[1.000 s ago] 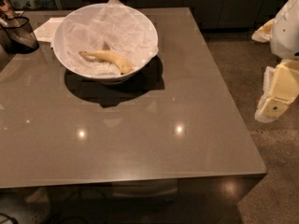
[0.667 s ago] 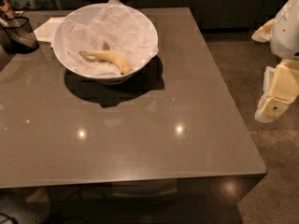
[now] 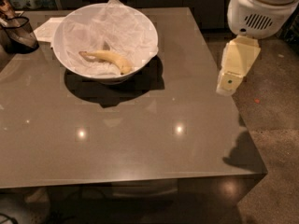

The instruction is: Pick banana from white bowl

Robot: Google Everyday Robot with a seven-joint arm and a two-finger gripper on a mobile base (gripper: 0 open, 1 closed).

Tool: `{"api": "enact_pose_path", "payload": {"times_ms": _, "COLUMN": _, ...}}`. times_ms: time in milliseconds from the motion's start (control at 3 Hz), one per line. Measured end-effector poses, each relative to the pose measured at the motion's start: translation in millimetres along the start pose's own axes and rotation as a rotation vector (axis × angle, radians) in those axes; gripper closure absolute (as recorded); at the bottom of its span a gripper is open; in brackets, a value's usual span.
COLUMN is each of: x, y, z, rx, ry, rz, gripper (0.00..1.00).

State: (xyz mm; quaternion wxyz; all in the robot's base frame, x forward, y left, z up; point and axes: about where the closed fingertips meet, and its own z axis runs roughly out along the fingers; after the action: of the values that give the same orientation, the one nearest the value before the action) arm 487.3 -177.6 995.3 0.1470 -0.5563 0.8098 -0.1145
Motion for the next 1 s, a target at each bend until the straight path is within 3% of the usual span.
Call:
{"api": "enact_pose_path", "payload": {"times_ms": 333, "x": 0.0, "y": 0.0, "z": 0.0, "rx": 0.000, "ry": 0.000, "rz": 0.000, "gripper": 0.00}}
{"api": "enact_pose_path", "payload": {"times_ms": 1000, "x": -60.6, "y": -17.9, "z": 11.4, "rx": -0.012, "ry": -0.015, "rz": -0.010, "gripper": 0.00}}
